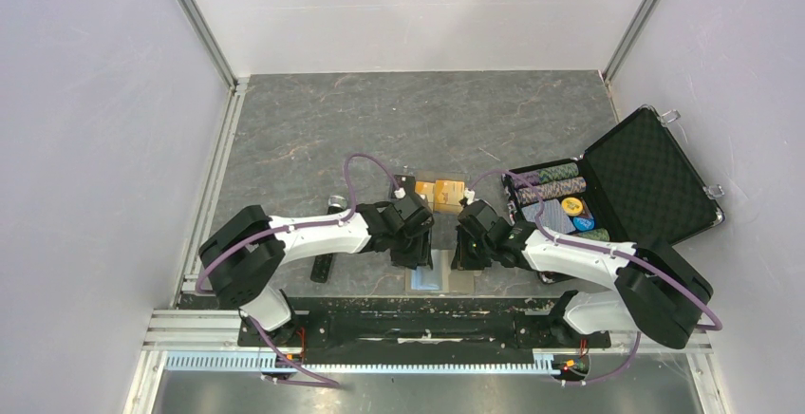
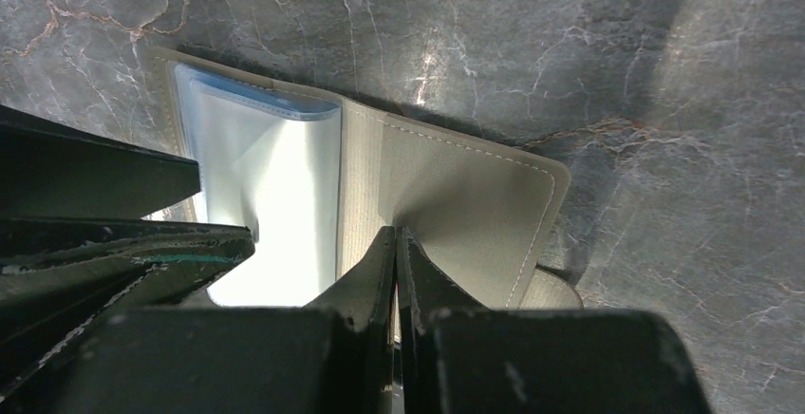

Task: Put the credit cards into the card holder
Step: Open the card holder at the corner of the board.

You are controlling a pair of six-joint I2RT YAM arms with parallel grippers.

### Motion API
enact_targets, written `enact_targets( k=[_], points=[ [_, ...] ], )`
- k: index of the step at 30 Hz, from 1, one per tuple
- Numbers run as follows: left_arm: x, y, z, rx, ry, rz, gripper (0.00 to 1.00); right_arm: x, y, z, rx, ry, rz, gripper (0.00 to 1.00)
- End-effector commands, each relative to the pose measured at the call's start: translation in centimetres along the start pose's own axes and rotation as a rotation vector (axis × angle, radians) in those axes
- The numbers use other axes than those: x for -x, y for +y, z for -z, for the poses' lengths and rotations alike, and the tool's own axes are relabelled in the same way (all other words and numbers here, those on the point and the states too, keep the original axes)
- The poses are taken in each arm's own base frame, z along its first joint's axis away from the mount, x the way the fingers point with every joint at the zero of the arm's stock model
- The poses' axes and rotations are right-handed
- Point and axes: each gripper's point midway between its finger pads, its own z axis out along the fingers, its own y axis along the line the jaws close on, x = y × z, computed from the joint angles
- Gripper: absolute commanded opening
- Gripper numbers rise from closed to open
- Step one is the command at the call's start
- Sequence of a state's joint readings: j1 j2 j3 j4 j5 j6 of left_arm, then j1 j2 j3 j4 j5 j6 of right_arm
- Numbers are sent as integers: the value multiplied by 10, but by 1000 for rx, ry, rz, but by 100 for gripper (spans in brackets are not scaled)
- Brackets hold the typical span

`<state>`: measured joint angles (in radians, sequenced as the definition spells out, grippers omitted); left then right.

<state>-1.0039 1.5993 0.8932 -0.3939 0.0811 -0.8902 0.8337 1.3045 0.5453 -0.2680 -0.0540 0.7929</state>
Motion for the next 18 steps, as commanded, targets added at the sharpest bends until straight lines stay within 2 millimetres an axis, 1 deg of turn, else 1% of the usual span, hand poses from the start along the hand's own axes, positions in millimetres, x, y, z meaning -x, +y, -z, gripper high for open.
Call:
enact_targets(
  k=[1, 6, 9, 10, 11, 13, 15, 16, 18],
  points=[
    [18, -41, 10, -149, -56, -35, 49, 3, 0, 2, 13, -24, 1, 0],
    [22, -50, 19, -182, -77, -37, 39, 4, 1, 3, 20, -28, -2, 0],
    [24, -54, 26, -204, -93, -38, 34, 7, 3, 5, 29, -39, -3, 0],
    [25, -56, 29, -213, -100, -36, 32, 9, 4, 7, 35, -46, -4, 0],
    [26, -58, 32, -221, -104, -35, 28, 11, 7, 8, 44, -53, -3, 0],
    [28, -61, 37, -230, -109, -36, 16, 17, 13, 14, 68, -76, 1, 0],
    [28, -56, 38, -190, -104, -32, 8, 26, 19, 22, 93, -111, 8, 0],
    [30, -54, 38, -160, -103, -38, 6, 31, 23, 26, 103, -134, 10, 0],
    [29, -51, 36, -126, -84, -55, 6, 40, 26, 36, 120, -177, 9, 0]
  ],
)
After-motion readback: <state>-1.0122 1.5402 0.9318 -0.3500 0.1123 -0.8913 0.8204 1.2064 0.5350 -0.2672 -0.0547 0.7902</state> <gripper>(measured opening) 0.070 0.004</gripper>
